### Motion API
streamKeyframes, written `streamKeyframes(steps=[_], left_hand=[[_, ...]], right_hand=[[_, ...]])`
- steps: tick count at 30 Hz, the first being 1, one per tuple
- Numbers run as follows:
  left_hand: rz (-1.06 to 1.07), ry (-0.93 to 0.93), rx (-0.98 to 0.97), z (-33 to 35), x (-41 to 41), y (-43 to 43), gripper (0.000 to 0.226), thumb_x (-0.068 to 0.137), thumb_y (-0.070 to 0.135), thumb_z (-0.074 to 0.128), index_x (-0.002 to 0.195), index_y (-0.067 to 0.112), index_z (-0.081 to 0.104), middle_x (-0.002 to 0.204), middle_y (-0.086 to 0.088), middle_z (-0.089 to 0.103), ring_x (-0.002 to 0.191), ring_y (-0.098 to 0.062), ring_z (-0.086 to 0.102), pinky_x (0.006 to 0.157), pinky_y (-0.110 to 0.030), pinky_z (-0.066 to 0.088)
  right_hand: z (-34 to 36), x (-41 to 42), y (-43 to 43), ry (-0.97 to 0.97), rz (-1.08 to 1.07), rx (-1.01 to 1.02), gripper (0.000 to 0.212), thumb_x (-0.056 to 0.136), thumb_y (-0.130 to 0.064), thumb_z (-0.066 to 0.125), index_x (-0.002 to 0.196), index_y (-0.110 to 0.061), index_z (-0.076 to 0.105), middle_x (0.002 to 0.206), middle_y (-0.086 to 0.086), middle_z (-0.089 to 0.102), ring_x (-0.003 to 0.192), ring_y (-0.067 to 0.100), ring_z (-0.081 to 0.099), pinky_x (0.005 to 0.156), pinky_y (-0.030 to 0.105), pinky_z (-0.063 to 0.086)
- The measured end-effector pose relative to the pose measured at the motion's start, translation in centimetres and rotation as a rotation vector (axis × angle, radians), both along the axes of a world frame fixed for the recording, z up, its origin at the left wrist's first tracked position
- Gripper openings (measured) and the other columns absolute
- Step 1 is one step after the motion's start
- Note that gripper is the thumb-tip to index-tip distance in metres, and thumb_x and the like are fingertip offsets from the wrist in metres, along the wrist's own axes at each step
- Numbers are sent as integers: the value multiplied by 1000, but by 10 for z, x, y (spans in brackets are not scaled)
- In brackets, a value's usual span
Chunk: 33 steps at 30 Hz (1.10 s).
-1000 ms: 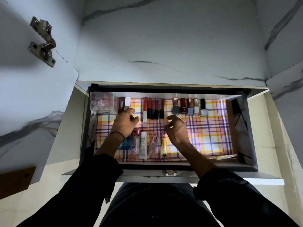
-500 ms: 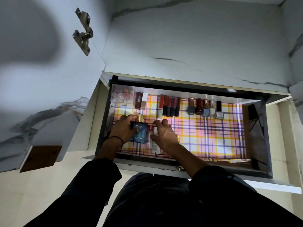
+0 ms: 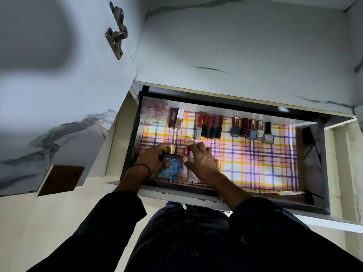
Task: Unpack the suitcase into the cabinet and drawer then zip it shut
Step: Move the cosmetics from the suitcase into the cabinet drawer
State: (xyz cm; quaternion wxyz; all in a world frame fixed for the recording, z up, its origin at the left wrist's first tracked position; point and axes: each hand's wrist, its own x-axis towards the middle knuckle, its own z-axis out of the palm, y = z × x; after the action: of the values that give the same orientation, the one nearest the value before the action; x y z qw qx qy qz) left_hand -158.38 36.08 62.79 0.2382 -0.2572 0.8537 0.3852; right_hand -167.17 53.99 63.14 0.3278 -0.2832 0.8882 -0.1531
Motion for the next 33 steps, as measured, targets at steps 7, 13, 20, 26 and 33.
streamKeyframes(steps=[7, 13, 20, 26, 33], left_hand=[[3, 26, -55, 0, 0, 3, 44, 81, 16, 77, 120, 13, 57, 118, -9, 66, 109, -27, 61, 96, -37, 49], [102, 87, -125, 11, 8, -8, 36, 86, 9, 70, 120, 14, 60, 109, -11, 69, 103, -28, 64, 90, -33, 49], [401, 480, -281, 51, 40, -27, 24, 94, 6, 57, 116, 11, 64, 99, -1, 65, 86, -13, 59, 75, -19, 46], [443, 386, -243, 38, 56, -35, 20, 94, 5, 57, 113, 8, 65, 106, -7, 66, 94, -17, 60, 78, -15, 45], [387, 265, -221, 33, 52, -38, 22, 92, 10, 62, 114, 8, 63, 112, -12, 62, 102, -26, 61, 91, -44, 54]], right_hand=[[0, 6, -4, 139, 199, 84, 81, 85, -41, 73, 152, -30, 27, 155, 4, 26, 139, 32, 25, 114, 56, 26], [-9, 17, -23, 310, 384, 47, 78, 81, -46, 74, 147, -18, 43, 142, 7, 51, 128, 32, 41, 107, 54, 27], [-20, 25, -53, 347, 424, -35, 68, 73, -44, 82, 130, -13, 61, 118, 9, 69, 110, 35, 56, 95, 54, 40], [-25, 32, -81, 278, 451, -85, 62, 85, -40, 73, 137, -13, 54, 132, 9, 63, 125, 34, 46, 104, 49, 29], [-26, 28, -83, 200, 441, -93, 65, 87, -41, 71, 142, -14, 49, 135, 9, 59, 128, 33, 43, 107, 48, 28]])
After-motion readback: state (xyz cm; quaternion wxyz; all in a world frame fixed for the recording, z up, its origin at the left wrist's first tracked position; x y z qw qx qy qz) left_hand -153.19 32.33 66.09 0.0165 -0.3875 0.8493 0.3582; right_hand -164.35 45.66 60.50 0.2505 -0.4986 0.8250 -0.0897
